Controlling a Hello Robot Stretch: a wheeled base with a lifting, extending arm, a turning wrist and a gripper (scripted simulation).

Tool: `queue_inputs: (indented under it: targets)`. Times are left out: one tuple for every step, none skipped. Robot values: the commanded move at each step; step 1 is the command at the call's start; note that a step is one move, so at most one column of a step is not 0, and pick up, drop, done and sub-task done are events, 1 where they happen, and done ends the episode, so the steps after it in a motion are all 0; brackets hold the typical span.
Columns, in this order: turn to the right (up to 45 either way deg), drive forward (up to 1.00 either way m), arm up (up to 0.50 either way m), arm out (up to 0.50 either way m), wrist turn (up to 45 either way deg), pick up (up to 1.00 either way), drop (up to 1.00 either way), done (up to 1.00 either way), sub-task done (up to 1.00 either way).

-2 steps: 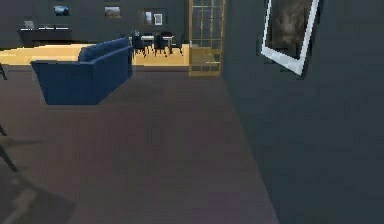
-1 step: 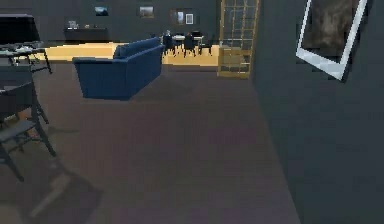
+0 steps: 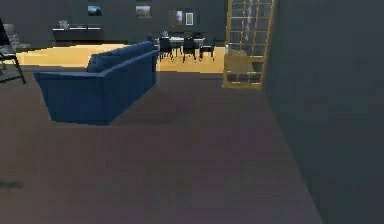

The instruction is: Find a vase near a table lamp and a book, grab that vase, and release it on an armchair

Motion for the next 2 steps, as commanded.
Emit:
queue_inputs:
  targets:
    - [0.0,1.0,0.0,0.0,0.0,0.0,0.0,0.0,0.0]
    - [0.0,1.0,0.0,0.0,0.0,0.0,0.0,0.0,0.0]
